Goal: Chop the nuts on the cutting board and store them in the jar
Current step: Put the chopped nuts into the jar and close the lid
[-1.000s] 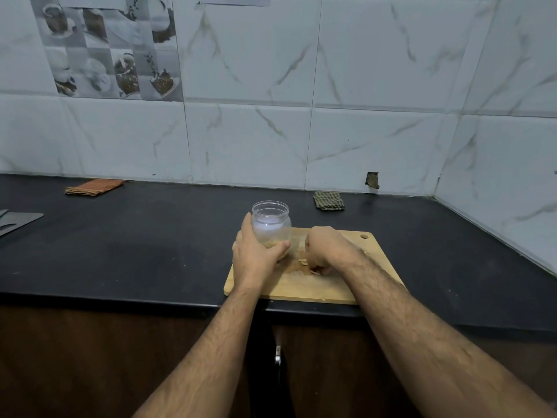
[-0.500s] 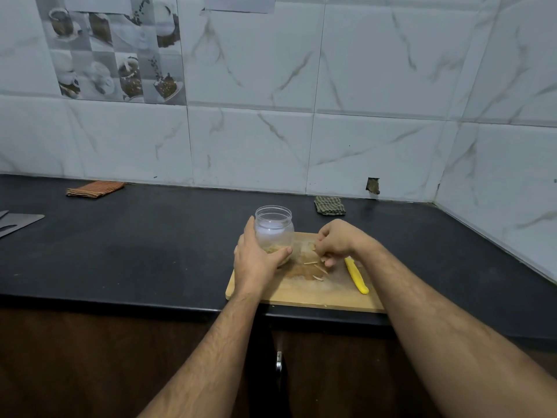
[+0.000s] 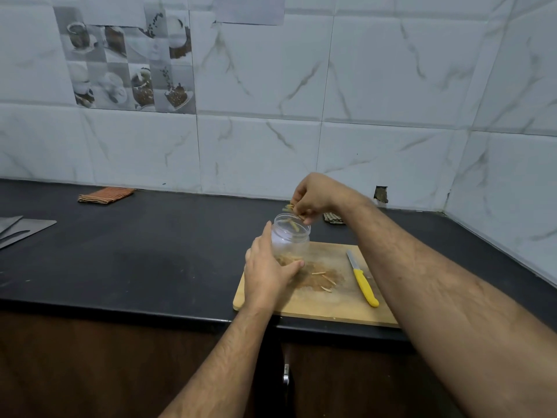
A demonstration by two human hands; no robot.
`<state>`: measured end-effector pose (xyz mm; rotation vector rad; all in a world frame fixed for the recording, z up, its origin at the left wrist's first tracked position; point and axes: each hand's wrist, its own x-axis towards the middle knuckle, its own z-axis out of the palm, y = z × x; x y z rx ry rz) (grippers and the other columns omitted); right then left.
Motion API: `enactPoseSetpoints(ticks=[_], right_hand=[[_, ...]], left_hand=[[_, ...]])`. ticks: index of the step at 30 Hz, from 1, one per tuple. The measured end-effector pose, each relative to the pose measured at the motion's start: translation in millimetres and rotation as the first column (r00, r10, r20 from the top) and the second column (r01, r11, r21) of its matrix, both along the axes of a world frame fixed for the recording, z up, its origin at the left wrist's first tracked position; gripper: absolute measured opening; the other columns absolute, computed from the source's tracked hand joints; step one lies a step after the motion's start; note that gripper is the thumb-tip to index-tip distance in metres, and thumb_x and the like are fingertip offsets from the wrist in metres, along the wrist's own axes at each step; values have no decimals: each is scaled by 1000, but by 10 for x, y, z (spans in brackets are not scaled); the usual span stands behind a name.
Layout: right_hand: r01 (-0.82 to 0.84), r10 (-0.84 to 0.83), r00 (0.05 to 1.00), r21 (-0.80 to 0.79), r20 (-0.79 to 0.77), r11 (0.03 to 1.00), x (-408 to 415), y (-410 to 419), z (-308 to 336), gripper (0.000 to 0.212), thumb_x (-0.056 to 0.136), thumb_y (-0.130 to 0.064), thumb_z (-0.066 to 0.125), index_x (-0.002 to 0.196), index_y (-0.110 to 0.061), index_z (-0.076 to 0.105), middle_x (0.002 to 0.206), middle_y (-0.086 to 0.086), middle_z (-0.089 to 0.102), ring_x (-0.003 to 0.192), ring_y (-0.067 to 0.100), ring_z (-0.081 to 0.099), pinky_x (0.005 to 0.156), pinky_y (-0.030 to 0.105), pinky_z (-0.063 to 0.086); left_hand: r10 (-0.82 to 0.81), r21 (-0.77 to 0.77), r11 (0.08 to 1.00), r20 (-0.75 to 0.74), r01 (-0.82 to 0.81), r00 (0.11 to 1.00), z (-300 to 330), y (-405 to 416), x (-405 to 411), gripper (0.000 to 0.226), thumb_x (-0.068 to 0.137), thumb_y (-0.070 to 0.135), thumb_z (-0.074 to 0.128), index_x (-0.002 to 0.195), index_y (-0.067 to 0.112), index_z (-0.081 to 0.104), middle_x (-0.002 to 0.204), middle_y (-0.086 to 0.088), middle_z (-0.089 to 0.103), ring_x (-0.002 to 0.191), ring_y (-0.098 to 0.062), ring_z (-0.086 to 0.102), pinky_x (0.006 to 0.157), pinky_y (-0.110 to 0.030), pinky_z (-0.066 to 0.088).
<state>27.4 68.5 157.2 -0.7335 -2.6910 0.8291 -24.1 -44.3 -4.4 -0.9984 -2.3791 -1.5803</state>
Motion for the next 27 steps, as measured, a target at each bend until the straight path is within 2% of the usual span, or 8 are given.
enactPoseSetpoints(ticks=[5, 9, 14, 18, 21, 23, 25, 27], right_hand=[[1, -8, 994, 67, 111, 998, -73, -100, 34, 15, 91, 9, 56, 96, 6, 70, 78, 15, 73, 71, 28, 73, 76, 39, 62], [17, -21, 997, 47, 70, 999, -82, -121, 1, 20, 94, 11, 48, 103, 7, 65, 85, 19, 72, 87, 36, 73, 82, 44, 60], [71, -64, 996, 131, -59, 989, -108, -59, -60, 24, 83, 15, 57, 75, -7, 65, 68, 10, 68, 73, 31, 74, 75, 44, 61], [153, -134, 987, 248, -93, 956, 19, 75, -129, 23, 75, 11, 59, 71, -11, 67, 58, 1, 63, 52, 17, 61, 56, 30, 57], [172, -185, 983, 309, 13, 935, 182, 183, -316, 24, 78, 10, 60, 72, -12, 69, 68, 5, 68, 66, 20, 66, 65, 33, 58], [140, -175, 975, 240, 134, 961, 273, 237, -542, 24, 83, 10, 58, 73, -9, 68, 67, 8, 68, 72, 25, 72, 70, 38, 62], [83, -137, 958, 217, 251, 973, 328, 236, -758, 22, 87, 7, 56, 83, -8, 72, 75, 8, 71, 78, 27, 73, 72, 39, 62], [6, -98, 940, 272, 327, 962, 360, 214, -914, 27, 88, 2, 56, 100, -14, 74, 96, 5, 73, 89, 24, 70, 81, 38, 59]], left_hand=[[-2, 1, 1000, -1, 2, 1000, 8, -6, 2, 106, 73, 45, 82, 155, 33, 17, 147, 7, 40, 137, -16, 32, 110, -33, 32], [-2, 7, 1000, 6, 2, 1000, 6, -13, 6, 106, 73, 44, 82, 155, 33, 17, 147, 7, 40, 137, -16, 31, 109, -33, 31], [-1, 12, 1000, 19, 0, 1000, 4, -10, 1, 106, 72, 44, 82, 155, 33, 17, 147, 7, 40, 138, -16, 31, 110, -34, 32], [9, 15, 1000, 48, -10, 999, -1, -3, -26, 107, 71, 46, 83, 155, 31, 18, 149, 4, 39, 139, -18, 32, 111, -36, 32], [22, 39, 999, 84, -26, 996, -14, -6, -50, 107, 70, 44, 84, 155, 29, 19, 147, 0, 43, 137, -20, 35, 110, -36, 34], [26, 35, 999, 88, -29, 996, -13, -5, -55, 107, 70, 44, 84, 154, 29, 20, 146, 0, 43, 136, -21, 36, 109, -37, 35], [29, 35, 999, 88, -32, 996, -9, 3, -62, 107, 69, 44, 84, 154, 29, 21, 145, -1, 44, 136, -22, 37, 109, -38, 35], [35, 28, 999, 89, -38, 995, -10, 14, -62, 107, 69, 44, 84, 154, 28, 21, 145, -2, 45, 136, -22, 38, 109, -38, 35]])
